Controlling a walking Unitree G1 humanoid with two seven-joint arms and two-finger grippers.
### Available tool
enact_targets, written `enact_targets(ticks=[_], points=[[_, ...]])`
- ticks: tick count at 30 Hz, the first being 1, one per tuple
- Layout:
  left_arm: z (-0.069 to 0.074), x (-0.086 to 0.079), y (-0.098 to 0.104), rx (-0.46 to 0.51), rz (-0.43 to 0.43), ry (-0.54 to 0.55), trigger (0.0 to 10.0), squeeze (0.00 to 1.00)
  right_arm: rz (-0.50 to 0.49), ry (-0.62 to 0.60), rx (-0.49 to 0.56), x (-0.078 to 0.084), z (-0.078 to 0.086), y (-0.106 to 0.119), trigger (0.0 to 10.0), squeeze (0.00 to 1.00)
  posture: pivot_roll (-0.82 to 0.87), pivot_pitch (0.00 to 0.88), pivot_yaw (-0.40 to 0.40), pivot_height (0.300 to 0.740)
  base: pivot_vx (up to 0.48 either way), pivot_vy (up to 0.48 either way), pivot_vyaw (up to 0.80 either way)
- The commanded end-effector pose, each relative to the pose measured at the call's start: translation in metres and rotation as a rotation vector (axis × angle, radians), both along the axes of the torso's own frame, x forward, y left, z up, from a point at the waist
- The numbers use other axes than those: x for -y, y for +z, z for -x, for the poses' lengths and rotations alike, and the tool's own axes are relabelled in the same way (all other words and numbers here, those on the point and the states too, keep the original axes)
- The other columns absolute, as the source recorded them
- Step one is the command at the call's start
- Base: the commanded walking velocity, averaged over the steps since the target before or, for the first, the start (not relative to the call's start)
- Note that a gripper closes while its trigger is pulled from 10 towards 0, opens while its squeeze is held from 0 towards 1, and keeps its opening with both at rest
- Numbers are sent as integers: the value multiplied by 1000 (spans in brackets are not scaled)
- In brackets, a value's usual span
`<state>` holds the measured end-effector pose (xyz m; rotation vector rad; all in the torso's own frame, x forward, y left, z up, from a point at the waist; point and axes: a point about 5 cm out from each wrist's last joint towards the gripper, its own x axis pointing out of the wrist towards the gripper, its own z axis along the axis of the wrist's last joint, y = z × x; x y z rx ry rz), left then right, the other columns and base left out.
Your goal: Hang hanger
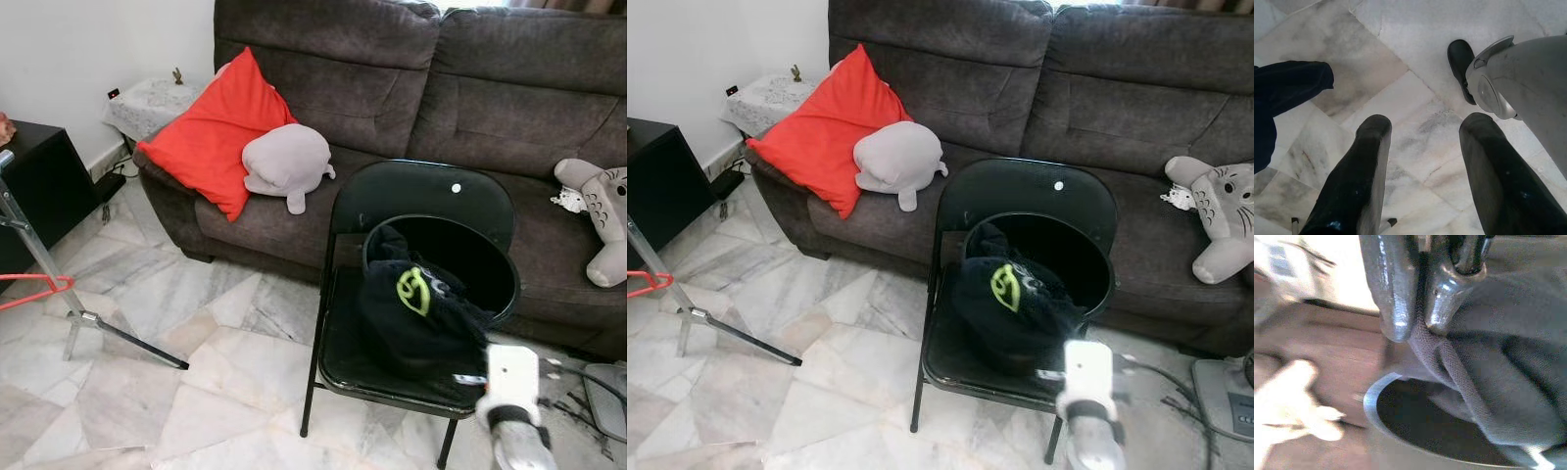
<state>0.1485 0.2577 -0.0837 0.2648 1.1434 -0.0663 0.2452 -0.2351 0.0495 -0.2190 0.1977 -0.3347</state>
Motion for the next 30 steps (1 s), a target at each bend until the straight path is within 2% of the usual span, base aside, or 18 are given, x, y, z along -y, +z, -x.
enact_targets(ticks=[1,2,4,5,6,8,13,17,21,25,26,27,30], points=[[8,-2,-3,-36,-12,-10,10000,0,24,-102,15,13,7,5,0,0,-80,106,-9,740,0,0,0],[8,-2,-3,-36,-12,-10,10000,0,25,-127,17,16,9,5,0,0,-78,105,-9,740,0,0,0],[8,-2,-3,-36,-13,-13,10000,0,53,-284,27,35,21,8,0,0,-81,106,-8,740,0,0,0],[8,-2,-3,-36,-13,-13,10000,0,53,-284,27,35,21,8,0,0,-81,106,-8,740,0,0,0],[8,-2,-3,-37,-14,-16,10000,0,82,-372,26,48,28,11,0,0,-81,106,-8,740,0,0,0],[8,-2,-2,-37,-15,-17,10000,0,102,-438,31,59,32,14,0,0,-82,106,-8,740,0,0,0],[8,-2,-2,-39,-15,-20,10000,0,151,-587,84,84,36,31,0,0,-81,104,-7,740,0,0,0],[8,-3,-2,-42,-16,-25,10000,0,145,-650,113,92,33,40,0,0,-82,106,-3,740,0,0,0],[8,-3,-2,-43,-17,-28,10000,0,76,-639,113,92,25,39,0,0,-81,106,2,740,0,0,0],[7,-3,-2,-42,-21,-28,10000,0,31,-524,174,88,-1,54,0,0,-80,107,7,740,0,0,0],[7,-3,-2,-42,-21,-28,10000,0,31,-524,174,88,-1,54,0,0,-80,107,7,740,0,0,0],[7,-4,-2,-41,-24,-27,10000,0,30,-482,212,90,-15,68,0,0,-83,108,9,740,0,0,0],[7,-4,-1,-40,-26,-27,10000,0,30,-419,266,92,-34,91,0,0,-83,108,11,740,0,0,0]])
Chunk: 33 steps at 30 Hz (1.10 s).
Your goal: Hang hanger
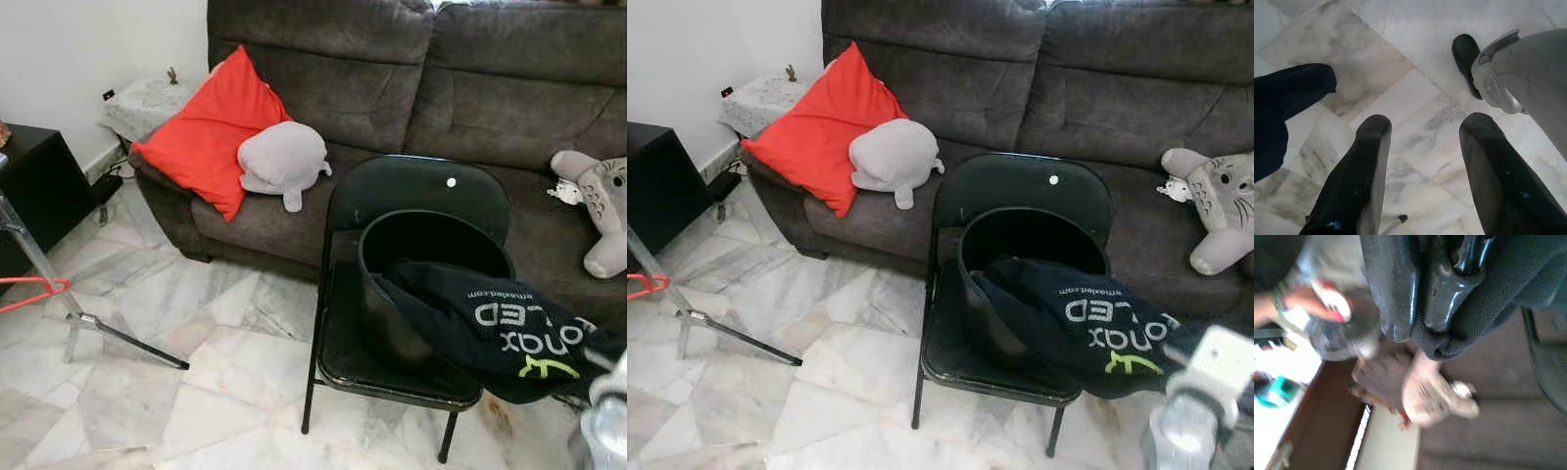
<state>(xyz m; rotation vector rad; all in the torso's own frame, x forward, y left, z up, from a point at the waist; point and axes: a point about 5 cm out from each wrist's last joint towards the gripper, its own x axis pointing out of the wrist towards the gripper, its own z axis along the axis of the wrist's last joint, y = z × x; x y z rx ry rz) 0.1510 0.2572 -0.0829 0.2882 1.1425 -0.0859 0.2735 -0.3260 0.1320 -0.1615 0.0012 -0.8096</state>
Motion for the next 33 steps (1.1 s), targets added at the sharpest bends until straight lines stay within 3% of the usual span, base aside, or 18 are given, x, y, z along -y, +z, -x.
enact_targets(ticks=[1,5,7,11,15,17,19,24,33], points=[[9,-4,-2,-38,-18,0,10000,0,15,50,31,1,-10,12,0,0,-83,108,12,740,0,0,0],[9,-5,-2,-38,-20,0,10000,0,60,146,63,-2,-30,33,0,0,-85,108,15,740,0,0,0],[8,-5,-2,-38,-20,-1,10000,0,103,273,92,-14,-47,50,0,0,-85,107,17,740,0,0,0],[8,-5,-2,-39,-22,-3,10000,0,109,451,87,-36,-67,58,0,0,-89,107,21,740,0,0,0],[8,-5,-2,-40,-23,-6,10000,0,109,651,-8,-69,-82,45,0,0,-83,103,22,740,0,0,0],[8,-5,-2,-40,-23,-6,10000,0,109,651,-8,-69,-82,45,0,0,-83,103,22,740,0,0,0],[8,-4,-2,-41,-23,-4,10000,0,73,785,-170,-98,-89,13,0,0,-78,102,21,740,0,0,0],[8,-4,-2,-46,-22,-7,10000,0,-1,779,-265,-107,-85,-12,0,0,-76,101,22,740,0,0,0],[8,-4,-2,-49,-20,-12,10000,0,-176,610,-212,-101,-76,-27,0,0,-84,101,21,740,0,0,0]])
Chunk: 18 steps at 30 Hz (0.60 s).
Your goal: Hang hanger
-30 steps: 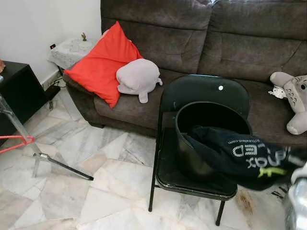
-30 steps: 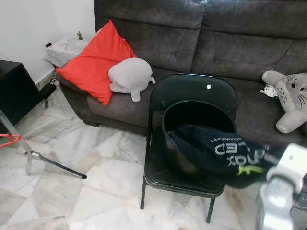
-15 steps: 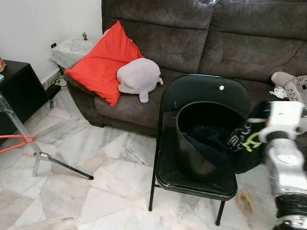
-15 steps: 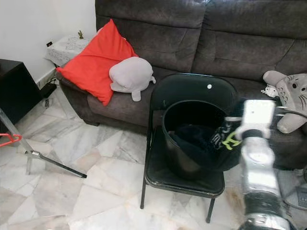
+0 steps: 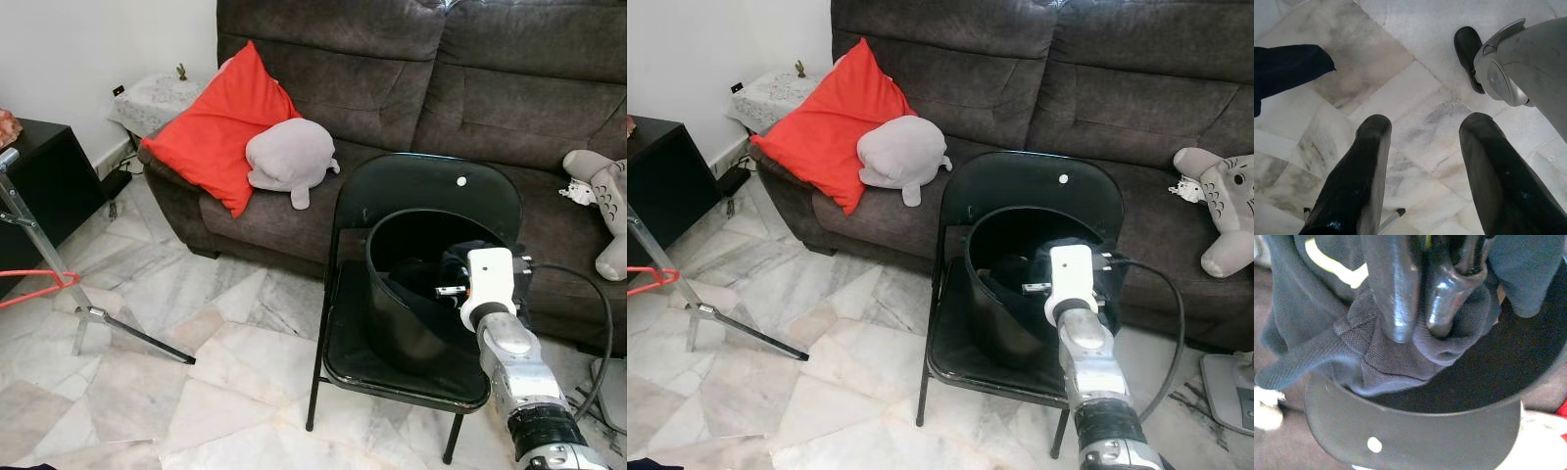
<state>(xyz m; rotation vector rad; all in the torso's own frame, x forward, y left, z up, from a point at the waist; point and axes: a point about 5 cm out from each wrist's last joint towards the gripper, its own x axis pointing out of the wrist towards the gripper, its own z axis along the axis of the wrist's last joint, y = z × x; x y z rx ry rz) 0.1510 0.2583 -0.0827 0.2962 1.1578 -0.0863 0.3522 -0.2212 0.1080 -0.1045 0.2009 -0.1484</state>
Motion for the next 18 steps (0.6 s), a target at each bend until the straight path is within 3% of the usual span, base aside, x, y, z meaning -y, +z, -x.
enact_targets(ticks=[1,2,3,5,10,18], points=[[8,-3,-2,-32,-13,-8,10000,0,-101,-121,40,9,5,1,0,0,-81,99,18,740,0,0,0],[8,-3,-2,-32,-13,-8,10000,0,-101,-121,40,9,5,1,0,0,-81,99,18,740,0,0,0],[8,-3,-2,-30,-14,-6,10000,0,-194,-215,127,15,7,9,0,0,-83,99,16,740,0,0,0],[7,-3,-2,-28,-15,-4,10000,0,-279,-298,197,21,10,15,0,0,-87,100,17,740,0,0,0],[7,-3,-2,-28,-18,-5,10000,0,-430,-383,280,27,17,23,0,0,-89,100,17,740,0,0,0],[6,-3,-2,-26,-19,-4,10000,0,-372,-295,146,17,6,15,0,0,-84,93,13,740,0,0,0]])
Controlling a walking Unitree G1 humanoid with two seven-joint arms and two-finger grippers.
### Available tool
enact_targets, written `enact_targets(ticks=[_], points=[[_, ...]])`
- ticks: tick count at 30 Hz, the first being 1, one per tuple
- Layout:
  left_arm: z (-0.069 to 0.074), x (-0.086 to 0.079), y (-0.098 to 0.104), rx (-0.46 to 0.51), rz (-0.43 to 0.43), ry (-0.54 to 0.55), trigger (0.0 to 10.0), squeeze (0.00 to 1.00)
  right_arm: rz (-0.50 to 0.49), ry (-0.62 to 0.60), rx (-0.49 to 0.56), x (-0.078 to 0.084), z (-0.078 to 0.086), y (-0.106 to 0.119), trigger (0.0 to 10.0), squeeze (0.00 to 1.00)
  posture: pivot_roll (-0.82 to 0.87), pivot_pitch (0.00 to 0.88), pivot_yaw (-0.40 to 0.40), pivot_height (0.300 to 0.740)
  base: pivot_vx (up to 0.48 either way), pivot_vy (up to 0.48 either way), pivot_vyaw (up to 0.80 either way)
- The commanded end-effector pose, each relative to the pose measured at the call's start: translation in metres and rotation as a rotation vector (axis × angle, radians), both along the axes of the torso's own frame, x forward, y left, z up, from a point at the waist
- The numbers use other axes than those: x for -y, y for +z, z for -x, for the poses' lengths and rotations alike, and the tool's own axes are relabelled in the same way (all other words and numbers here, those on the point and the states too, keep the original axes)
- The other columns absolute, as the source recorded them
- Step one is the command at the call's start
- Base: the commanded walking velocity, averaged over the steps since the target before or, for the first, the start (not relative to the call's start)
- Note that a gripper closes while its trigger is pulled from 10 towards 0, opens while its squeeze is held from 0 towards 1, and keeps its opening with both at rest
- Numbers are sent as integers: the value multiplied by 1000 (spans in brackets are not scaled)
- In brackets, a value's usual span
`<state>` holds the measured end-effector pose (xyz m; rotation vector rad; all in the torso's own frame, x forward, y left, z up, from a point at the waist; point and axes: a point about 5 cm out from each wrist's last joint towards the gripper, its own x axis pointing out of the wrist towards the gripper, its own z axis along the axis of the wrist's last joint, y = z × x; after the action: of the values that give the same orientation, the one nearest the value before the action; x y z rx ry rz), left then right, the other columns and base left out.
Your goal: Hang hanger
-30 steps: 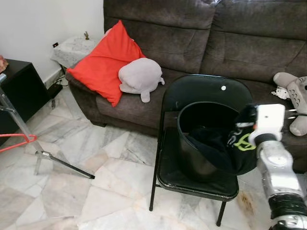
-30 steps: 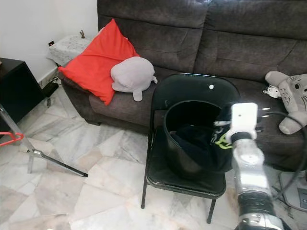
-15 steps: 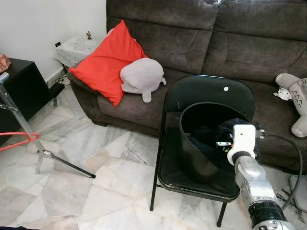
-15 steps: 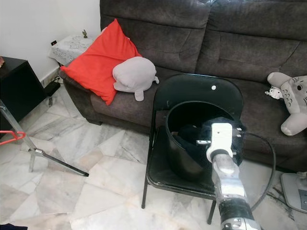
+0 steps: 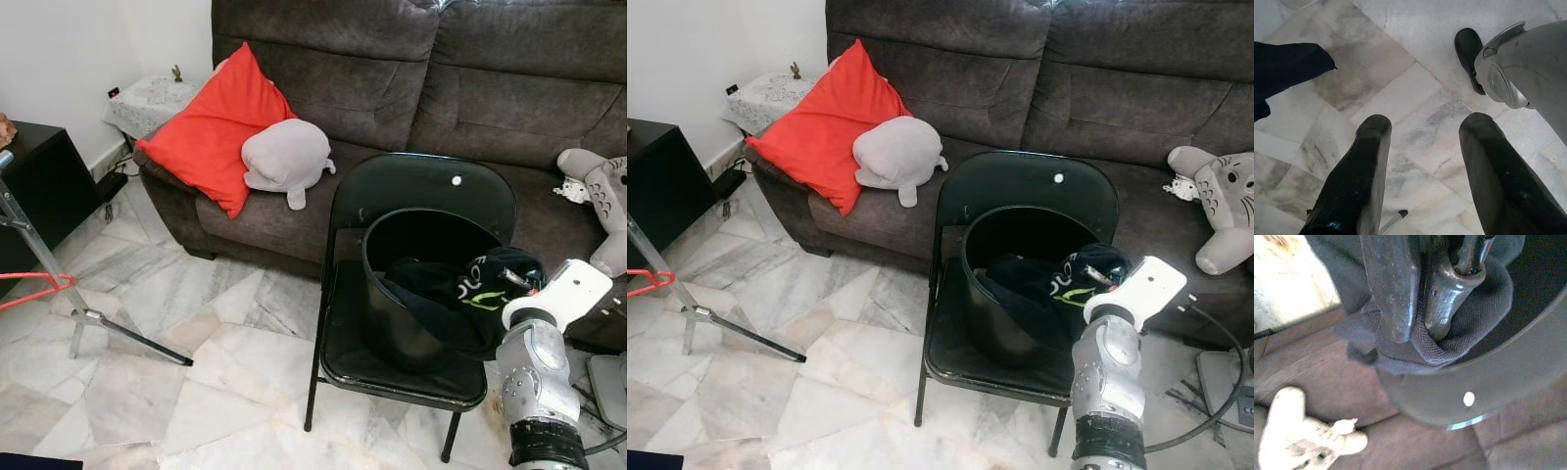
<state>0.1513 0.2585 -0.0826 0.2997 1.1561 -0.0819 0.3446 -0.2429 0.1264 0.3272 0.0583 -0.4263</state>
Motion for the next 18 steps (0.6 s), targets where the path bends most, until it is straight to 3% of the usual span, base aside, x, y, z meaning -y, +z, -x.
enact_targets(ticks=[1,2,3,4,5,6,7,13,18], points=[[7,-2,-2,-28,-14,-4,10000,0,14,39,-47,-7,-2,-5,0,0,-82,93,13,740,0,0,0],[7,-3,-2,-28,-14,-3,10000,0,28,101,-111,-17,-3,-13,4549,0,-84,93,14,740,0,0,0],[7,-3,-2,-28,-14,-3,10000,0,35,118,-137,-20,-3,-17,4549,0,-84,93,15,740,0,0,0],[7,-3,-2,-29,-14,-3,10000,0,46,132,-161,-22,-2,-20,6745,0,-82,93,15,740,0,0,0],[7,-3,-2,-30,-15,-4,10000,0,73,174,-194,-27,-1,-27,10000,0,-81,94,15,740,0,0,0],[7,-3,-2,-30,-15,-4,10000,0,79,184,-196,-28,0,-29,10000,0,-81,94,15,740,0,0,0],[7,-3,-2,-31,-15,-4,10000,0,86,192,-196,-30,1,-30,10000,1000,-79,94,15,740,0,0,0],[7,-3,-2,-32,-15,-5,10000,0,162,212,-186,-30,3,-28,10000,1000,-83,96,16,740,0,0,0],[7,-3,-2,-35,-18,-7,10000,0,221,195,-110,-27,8,-16,10000,1000,-85,97,14,740,0,0,0]])
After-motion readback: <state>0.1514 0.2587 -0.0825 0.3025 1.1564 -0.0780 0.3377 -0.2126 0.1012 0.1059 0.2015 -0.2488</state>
